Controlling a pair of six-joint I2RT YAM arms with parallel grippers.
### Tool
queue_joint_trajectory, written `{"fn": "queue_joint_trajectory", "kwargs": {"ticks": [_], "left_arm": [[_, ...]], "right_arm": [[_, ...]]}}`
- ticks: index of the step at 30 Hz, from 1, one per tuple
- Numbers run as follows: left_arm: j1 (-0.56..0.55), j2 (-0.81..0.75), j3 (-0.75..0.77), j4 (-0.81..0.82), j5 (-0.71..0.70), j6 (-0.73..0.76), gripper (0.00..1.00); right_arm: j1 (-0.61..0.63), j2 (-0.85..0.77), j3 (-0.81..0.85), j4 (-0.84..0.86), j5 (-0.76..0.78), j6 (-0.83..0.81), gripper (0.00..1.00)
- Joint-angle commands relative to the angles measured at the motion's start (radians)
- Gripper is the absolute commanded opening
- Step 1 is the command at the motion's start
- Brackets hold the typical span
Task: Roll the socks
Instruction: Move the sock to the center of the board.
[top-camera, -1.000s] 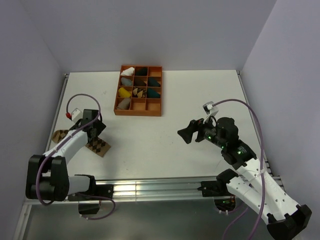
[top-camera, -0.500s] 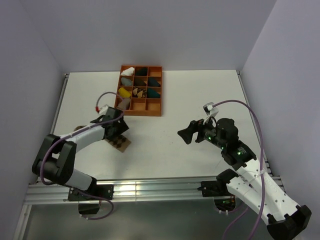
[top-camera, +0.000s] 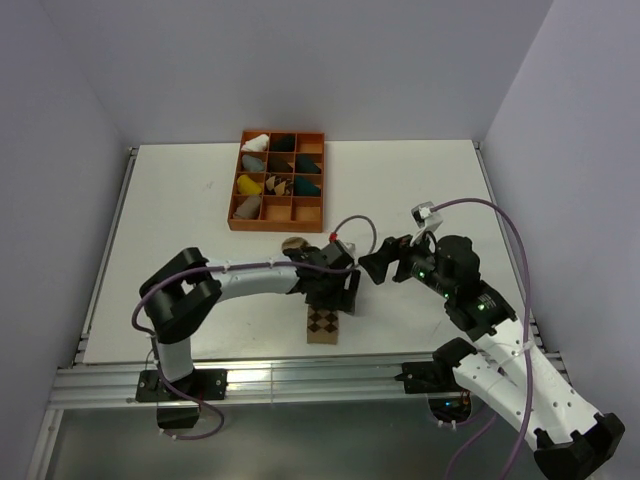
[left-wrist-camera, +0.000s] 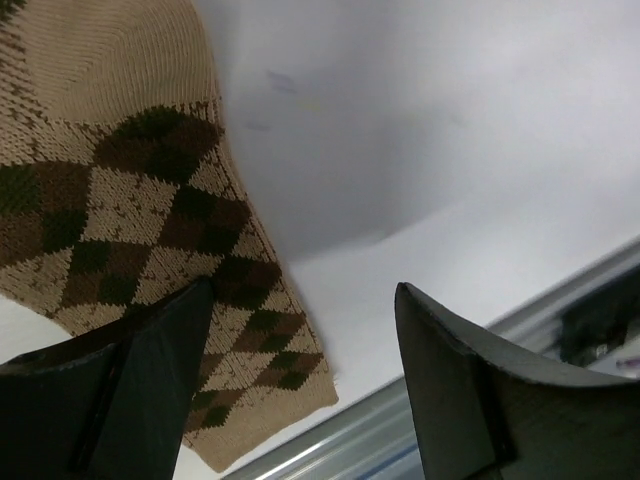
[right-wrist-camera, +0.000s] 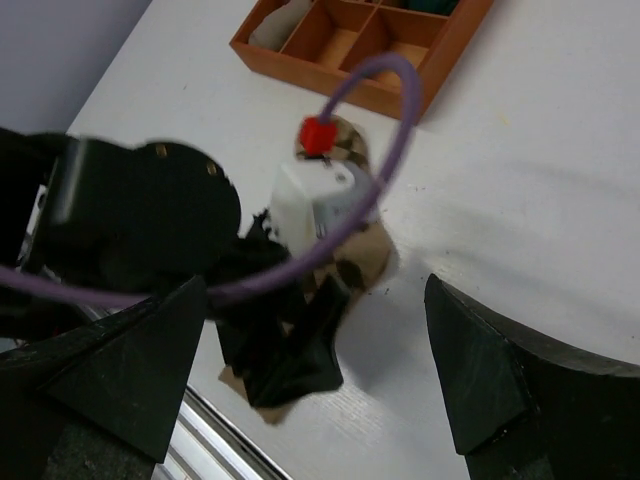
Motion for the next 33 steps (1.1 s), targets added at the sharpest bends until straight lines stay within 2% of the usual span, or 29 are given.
{"fn": "queue_joint_trajectory", "kwargs": {"ticks": [1,4,5,6,9,14,17,27,33], "left_arm": [[-0.094,0.028,0.040,-0.079,0.036,0.088,0.79],[-0.104,-0.082,0.043,-0.084,-0.060,0.066,0.81],[-0.103,-0.107,0.048,-0.107,-0.177,0.054,0.82],[-0.101,-0.130,0.061,-0.118,-0.220,0.045,0.83],[-0.069,-0.184,0.065,-0.092,-0.292,0.033,0.82],[0.046,-0.160,0.054,0.026,-0.242,0.029,0.78],[0.106,-0.094,0.098,0.082,-0.208,0.049,0.77],[0.153,0.180,0.250,0.109,-0.114,0.129,0.74],[0.156,0.291,0.307,0.137,-0.068,0.160,0.75]], "right_arm": [[-0.006,-0.016,0.061,-0.002,0.040,-0.001,0.96],[-0.006,-0.022,0.068,-0.020,0.047,-0.005,0.96],[-0.006,-0.025,0.068,-0.027,0.050,-0.008,0.96],[-0.006,-0.028,0.070,-0.037,0.053,-0.011,0.96],[-0.006,-0.048,0.074,-0.063,0.084,-0.019,0.96],[-0.006,-0.101,0.079,-0.108,0.167,-0.018,0.96],[-0.006,-0.131,0.071,-0.134,0.213,-0.007,0.96],[-0.005,-0.220,0.054,-0.203,0.394,0.048,0.96],[-0.006,-0.224,0.051,-0.205,0.412,0.044,0.96]]}}
